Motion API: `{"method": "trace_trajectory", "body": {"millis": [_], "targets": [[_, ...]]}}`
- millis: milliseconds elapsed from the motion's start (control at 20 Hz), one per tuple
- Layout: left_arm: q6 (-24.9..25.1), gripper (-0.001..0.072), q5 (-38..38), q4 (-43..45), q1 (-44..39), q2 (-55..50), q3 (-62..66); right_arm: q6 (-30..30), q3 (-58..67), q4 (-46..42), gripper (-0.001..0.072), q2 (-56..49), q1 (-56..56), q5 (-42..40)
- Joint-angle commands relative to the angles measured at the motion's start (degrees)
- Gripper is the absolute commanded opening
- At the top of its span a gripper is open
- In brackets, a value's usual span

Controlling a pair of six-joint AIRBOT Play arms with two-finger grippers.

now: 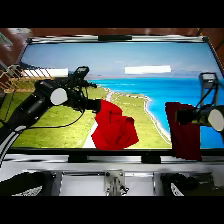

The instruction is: Fold the shirts.

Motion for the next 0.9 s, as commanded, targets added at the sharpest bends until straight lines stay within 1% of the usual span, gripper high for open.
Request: {"method": "trace_trajectory", "body": {"millis": [0, 100, 200, 300, 350, 400, 450, 500, 600, 700, 750, 800, 850], "targets": [[7.15, 0.072, -2.82, -7.37, 6.01, -1.66, -4.98, -2.21, -6.1, 10.86, 0.05, -3.3, -1.01, -1.22], [7.41, 0.072, 1.99, -14.67, 5.9, -4.04, -9.81, -3.5, -7.54, 16.48, 0.05, -7.15, -1.4, -1.99], [9.92, 0.072, 7.98, -23.58, 5.14, -7.26, -12.11, -4.98, -7.65, 20.48, 0.05, -11.19, -1.4, -2.03], [12.87, 0.072, 13.0, -29.73, 3.8, -10.88, -12.17, -5.16, -7.65, 21.75, 0.05, -14.45, -1.4, -1.95], [13.03, 0.0709, 14.62, -31.19, 3.28, -12.11, -12.17, -5.16, -7.65, 21.77, 0.05, -15.69, -1.4, -1.64], [13.7, 0.052, 15.28, -31.56, 2.86, -13.09, -12.17, -5.16, -7.65, 21.79, 0.05, -16.83, -1.4, -1.33], [15.21, 0.0218, 15.02, -31.67, 2.71, -13.64, -12.15, -5.16, -7.65, 21.92, 0.05, -17.86, -1.4, -0.98], [17.07, 0.0035, 14.47, -31.67, 2.99, -13.68, -12.13, -5.16, -7.65, 22.67, 0.05, -18.78, -1.4, -0.74], [18.34, 0.0033, 12.98, -31.67, 4.22, -12.85, -11.58, -6.69, -7.76, 25.81, 0.05, -21.0, -1.36, -0.9], [20.39, 0.0032, 10.84, -31.63, 5.75, -11.17, -10.49, -9.97, -9.07, 32.76, 0.0505, -23.58, -1.16, -3.67], [20.46, 0.0032, 10.62, -31.63, 6.25, -10.12, -10.34, -11.56, -10.21, 37.13, 0.0616, -24.72, -1.16, -6.05], [20.48, 0.0032, 10.49, -31.63, 6.67, -9.07, -10.34, -13.22, -11.19, 40.65, 0.0624, -25.99, -1.16, -8.59], [20.5, 0.0033, 10.23, -31.61, 6.93, -8.26, -10.34, -14.16, -11.58, 42.23, 0.0624, -27.19, -1.16, -10.12]]}}
